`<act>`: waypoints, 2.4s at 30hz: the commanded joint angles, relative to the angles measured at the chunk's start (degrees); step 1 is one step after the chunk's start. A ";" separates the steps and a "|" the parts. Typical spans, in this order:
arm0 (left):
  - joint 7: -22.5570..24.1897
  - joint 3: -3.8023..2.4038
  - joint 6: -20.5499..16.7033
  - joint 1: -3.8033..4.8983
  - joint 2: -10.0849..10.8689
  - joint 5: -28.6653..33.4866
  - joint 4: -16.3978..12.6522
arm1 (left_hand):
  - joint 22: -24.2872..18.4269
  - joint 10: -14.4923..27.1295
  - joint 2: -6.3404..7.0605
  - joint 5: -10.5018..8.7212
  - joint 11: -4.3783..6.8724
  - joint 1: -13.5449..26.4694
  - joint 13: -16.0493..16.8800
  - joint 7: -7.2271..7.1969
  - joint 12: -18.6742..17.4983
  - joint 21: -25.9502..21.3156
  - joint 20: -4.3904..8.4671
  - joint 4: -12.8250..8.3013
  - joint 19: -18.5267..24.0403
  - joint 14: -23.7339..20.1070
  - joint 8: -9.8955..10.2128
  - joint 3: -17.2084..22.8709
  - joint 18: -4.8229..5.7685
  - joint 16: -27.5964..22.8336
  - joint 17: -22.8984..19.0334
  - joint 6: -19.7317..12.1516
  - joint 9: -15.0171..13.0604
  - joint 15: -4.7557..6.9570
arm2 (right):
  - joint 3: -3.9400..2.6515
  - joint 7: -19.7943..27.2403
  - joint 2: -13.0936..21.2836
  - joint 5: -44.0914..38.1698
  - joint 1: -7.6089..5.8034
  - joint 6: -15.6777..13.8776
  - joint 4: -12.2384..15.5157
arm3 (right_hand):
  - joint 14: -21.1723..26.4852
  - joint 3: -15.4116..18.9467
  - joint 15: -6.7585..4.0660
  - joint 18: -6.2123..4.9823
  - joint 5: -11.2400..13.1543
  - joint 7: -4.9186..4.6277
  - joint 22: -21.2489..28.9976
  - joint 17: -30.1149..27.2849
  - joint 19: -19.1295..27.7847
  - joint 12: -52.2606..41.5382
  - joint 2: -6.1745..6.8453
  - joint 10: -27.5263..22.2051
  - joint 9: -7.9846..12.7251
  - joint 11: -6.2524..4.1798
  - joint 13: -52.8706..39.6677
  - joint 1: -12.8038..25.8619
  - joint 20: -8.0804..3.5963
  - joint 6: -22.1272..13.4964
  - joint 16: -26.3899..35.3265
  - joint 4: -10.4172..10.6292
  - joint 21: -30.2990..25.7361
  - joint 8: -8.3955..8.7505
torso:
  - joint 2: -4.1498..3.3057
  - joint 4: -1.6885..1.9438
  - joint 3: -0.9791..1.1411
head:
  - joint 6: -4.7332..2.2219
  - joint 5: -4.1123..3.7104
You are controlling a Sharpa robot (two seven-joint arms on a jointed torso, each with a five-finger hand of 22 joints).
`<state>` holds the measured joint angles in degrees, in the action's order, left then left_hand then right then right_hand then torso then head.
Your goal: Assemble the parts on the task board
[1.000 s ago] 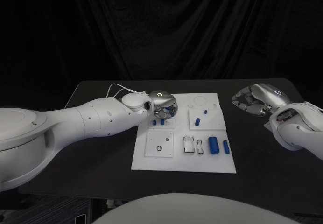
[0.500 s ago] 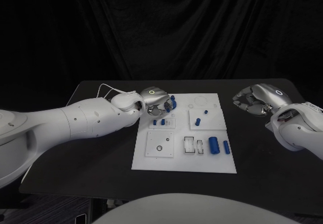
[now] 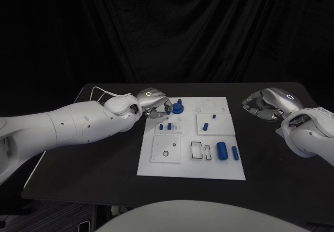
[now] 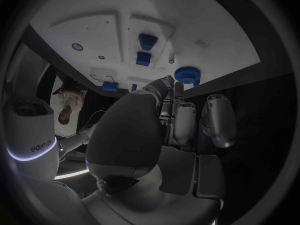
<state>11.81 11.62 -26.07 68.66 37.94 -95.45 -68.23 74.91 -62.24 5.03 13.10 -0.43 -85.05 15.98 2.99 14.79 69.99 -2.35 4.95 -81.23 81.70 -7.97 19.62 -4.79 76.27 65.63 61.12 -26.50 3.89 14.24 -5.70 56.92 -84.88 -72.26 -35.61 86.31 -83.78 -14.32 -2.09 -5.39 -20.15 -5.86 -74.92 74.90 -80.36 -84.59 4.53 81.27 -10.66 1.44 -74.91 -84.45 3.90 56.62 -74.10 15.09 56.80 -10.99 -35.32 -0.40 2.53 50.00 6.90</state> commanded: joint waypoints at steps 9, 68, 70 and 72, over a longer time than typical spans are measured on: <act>-0.75 0.39 3.53 0.04 -0.17 0.02 0.43 | 8.67 -0.10 0.12 -0.34 -0.17 0.75 -0.43 0.64 -1.00 -1.21 -0.29 -0.10 0.25 -0.28 0.70 -0.15 0.30 -0.78 -0.84 0.59 -0.88 -0.20 | -0.03 -0.08 0.15 -0.21 0.37 0.04 0.11 | -0.42 -0.14 -0.25 -0.56 -0.20 -0.14 -7.20 1.10 0.25 0.29 0.12 -0.24 0.07 -0.06 -2.45 -0.41 -0.06 0.29 0.25 0.23 -0.23 -0.06 | 0.11 0.81 0.02 | 0.00 -0.73; -1.52 0.48 4.73 -1.20 -3.88 0.02 4.00 | 8.53 -0.68 0.35 -0.83 -0.32 0.42 -0.99 0.66 -2.15 -2.46 -0.40 -0.71 0.85 -0.79 1.76 0.16 0.10 -1.59 -1.95 -0.50 -0.53 -0.26 | -0.04 -0.16 -0.18 -0.21 0.43 0.48 0.02 | -0.41 -0.22 -0.27 -0.56 -0.16 -0.10 -7.19 1.10 0.26 0.32 0.16 -0.28 0.03 -0.08 -2.41 -0.64 -0.08 0.51 0.25 0.11 -0.29 -0.18 | 0.05 0.62 0.03 | 0.00 -1.01; -1.51 0.48 4.66 -1.21 -3.97 0.02 4.07 | 8.50 -0.67 0.35 -0.84 -0.32 0.42 -1.00 0.66 -2.17 -2.55 -0.40 -0.72 0.88 -0.83 1.78 0.16 0.08 -1.66 -2.06 -0.52 -0.52 -0.27 | -0.04 -0.19 -0.19 -0.21 0.43 0.52 0.02 | -0.41 -0.22 -0.27 -0.56 -0.16 -0.10 -7.19 1.10 0.26 0.32 0.16 -0.28 0.03 -0.08 -2.41 -0.64 -0.08 0.51 0.25 0.11 -0.29 -0.18 | 0.05 0.62 0.02 | 0.00 -0.98; -1.53 0.48 4.59 -1.24 -4.09 0.02 4.21 | 8.53 -0.68 0.34 -0.86 -0.32 0.42 -1.03 0.65 -2.24 -2.52 -0.41 -0.73 0.87 -0.84 1.88 0.19 0.09 -1.67 -2.05 -0.64 -0.49 -0.27 | -0.04 -0.24 -0.20 -0.21 0.43 0.57 0.04 | -0.41 -0.22 -0.27 -0.56 -0.16 -0.10 -7.19 1.10 0.26 0.32 0.16 -0.28 0.03 -0.08 -2.41 -0.64 -0.08 0.51 0.25 0.11 -0.29 -0.18 | 0.06 0.60 0.03 | 0.00 -1.00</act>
<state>10.11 12.11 -21.42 67.54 34.03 -95.47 -64.02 74.94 -62.57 5.43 12.43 -0.76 -84.88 15.00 3.51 12.81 67.84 -2.87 4.57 -80.70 81.28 -6.05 19.85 -4.81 74.92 63.62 60.77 -26.53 3.47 14.24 -5.68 56.71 -84.88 -71.96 -35.24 86.29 -83.78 -14.32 -2.09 -5.39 -20.15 -6.07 -74.93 74.90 -80.36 -84.59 4.53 81.27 -10.66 1.44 -74.94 -84.45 3.90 56.82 -74.10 15.09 56.80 -10.99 -35.25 0.21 2.57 50.00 5.90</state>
